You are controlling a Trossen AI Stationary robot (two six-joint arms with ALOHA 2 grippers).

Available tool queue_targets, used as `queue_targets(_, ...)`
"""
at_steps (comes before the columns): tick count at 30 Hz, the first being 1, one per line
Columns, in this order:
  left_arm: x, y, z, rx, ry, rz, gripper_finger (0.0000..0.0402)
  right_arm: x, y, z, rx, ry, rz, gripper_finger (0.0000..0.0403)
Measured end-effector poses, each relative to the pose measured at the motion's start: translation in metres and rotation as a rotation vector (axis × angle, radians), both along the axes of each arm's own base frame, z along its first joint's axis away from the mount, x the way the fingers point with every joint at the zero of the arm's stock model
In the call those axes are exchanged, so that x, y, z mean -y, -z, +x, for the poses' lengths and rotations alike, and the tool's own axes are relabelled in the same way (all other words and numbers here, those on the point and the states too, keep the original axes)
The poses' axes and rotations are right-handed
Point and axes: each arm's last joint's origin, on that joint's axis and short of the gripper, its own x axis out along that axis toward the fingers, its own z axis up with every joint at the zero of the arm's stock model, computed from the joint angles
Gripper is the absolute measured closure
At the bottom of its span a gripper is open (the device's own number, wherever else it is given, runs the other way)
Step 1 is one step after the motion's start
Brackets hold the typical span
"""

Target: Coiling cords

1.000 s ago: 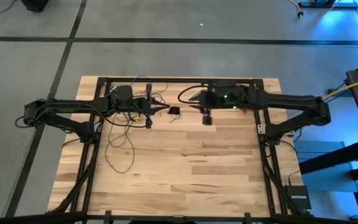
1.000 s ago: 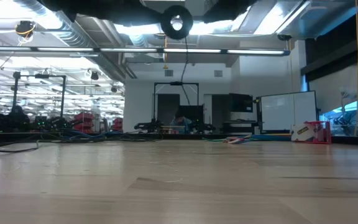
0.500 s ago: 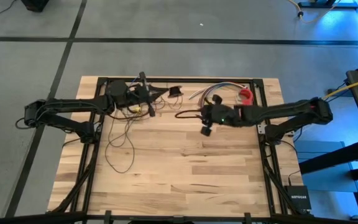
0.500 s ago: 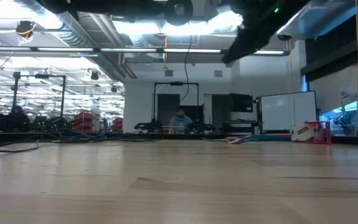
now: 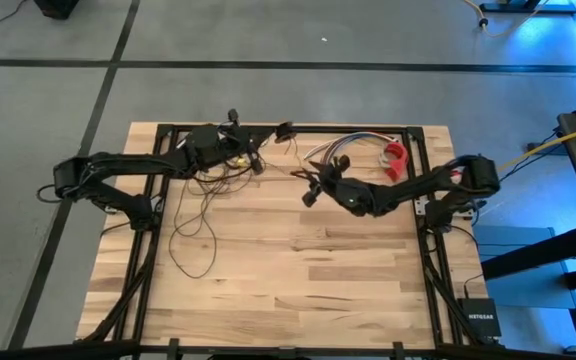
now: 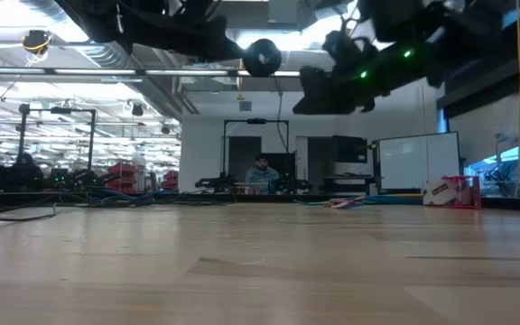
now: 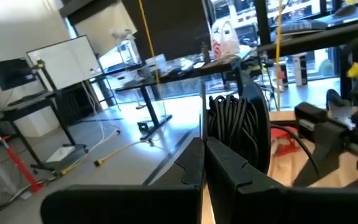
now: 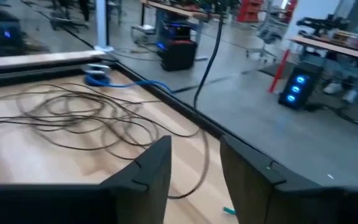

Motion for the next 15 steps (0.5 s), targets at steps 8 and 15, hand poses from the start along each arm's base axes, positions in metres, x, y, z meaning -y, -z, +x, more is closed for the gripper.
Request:
queue_targets(8, 0.000, 0.001, 0.001, -0.007, 0.006, 0.008, 0.0401, 0.026, 0.006, 0.012, 0.010, -0.021, 0.043, 0.0241)
queue_targets(15, 0.001, 0.001, 0.001, -0.014, 0.009, 0.020, 0.0401, 0.033, 0.004, 0.014, 0.056, -0.088, 0.051, 0.0255)
